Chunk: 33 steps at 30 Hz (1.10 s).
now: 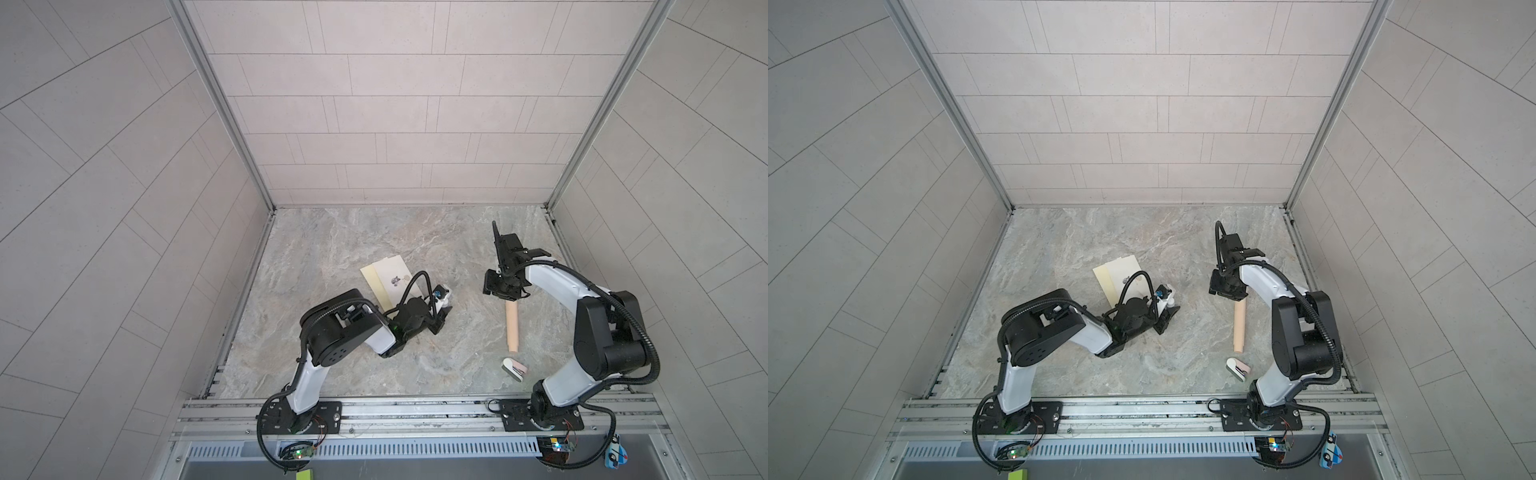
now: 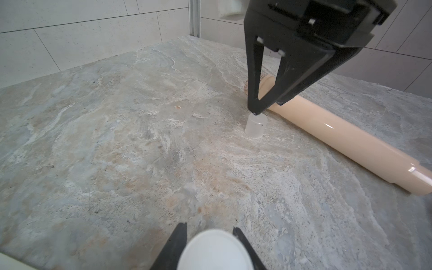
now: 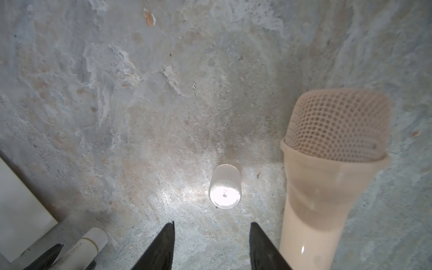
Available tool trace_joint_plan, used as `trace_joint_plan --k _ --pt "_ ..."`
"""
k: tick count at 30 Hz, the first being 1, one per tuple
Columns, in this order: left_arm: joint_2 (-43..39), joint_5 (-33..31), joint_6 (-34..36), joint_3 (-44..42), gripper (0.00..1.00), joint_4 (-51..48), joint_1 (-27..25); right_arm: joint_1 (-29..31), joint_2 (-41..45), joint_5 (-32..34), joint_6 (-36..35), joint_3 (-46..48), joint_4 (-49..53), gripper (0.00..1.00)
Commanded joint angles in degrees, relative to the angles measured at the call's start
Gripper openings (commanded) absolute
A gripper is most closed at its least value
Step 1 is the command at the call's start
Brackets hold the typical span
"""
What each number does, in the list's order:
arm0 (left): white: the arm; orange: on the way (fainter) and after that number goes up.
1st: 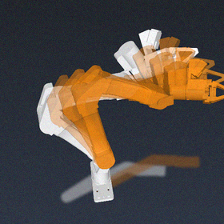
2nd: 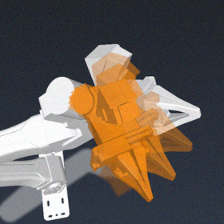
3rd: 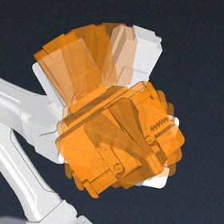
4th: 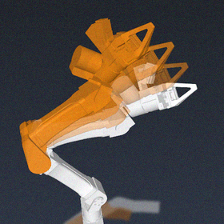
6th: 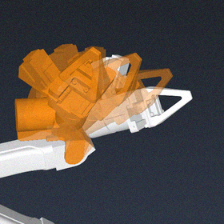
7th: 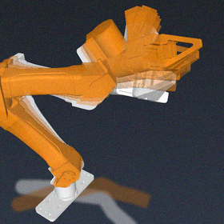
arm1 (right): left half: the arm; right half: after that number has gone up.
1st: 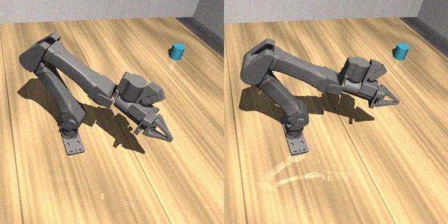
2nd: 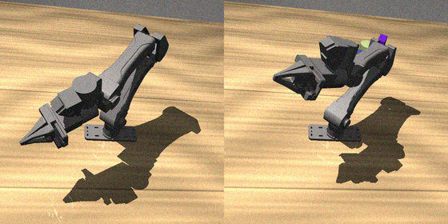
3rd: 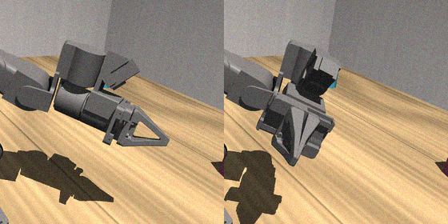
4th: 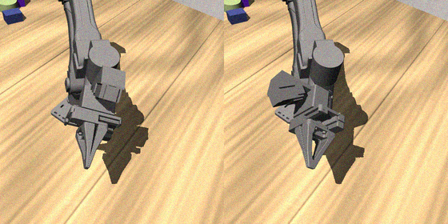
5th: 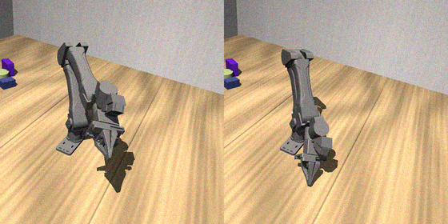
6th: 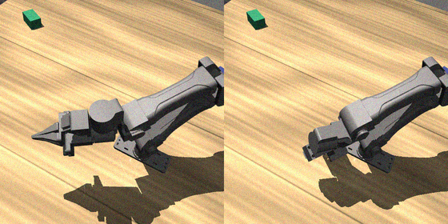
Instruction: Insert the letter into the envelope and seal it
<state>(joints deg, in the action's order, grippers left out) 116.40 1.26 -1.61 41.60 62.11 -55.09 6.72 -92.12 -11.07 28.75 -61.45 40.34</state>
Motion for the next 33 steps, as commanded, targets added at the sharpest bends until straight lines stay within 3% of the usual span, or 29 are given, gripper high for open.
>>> trace_joint_plan --k 1,3,17,29,33 --pt "0.2 -0.6 -0.1 -0.9 0.4 2.6 -0.5 -0.2 -0.4 1.2 0.2 -0.9 0.0 0.54" --pt "-0.2 -0.5 0.0 -1.0 0.51 2.4 -0.6 -0.2 -1.0 1.2 0.3 -1.0 -0.1 0.54" --pt "-5.2 -0.9 0.6 -1.3 0.56 -0.6 -0.6 -0.2 -6.8 5.0 -0.5 -2.6 -1.5 0.51" --pt "-10.6 -1.3 0.6 -3.5 0.57 -3.1 -0.7 -0.3 -9.8 4.0 -0.8 -2.3 -3.3 0.36" --pt "-12.5 -1.9 0.3 -4.3 0.57 -2.8 -0.6 -0.3 -9.2 4.1 -0.8 -1.7 -3.9 0.25"
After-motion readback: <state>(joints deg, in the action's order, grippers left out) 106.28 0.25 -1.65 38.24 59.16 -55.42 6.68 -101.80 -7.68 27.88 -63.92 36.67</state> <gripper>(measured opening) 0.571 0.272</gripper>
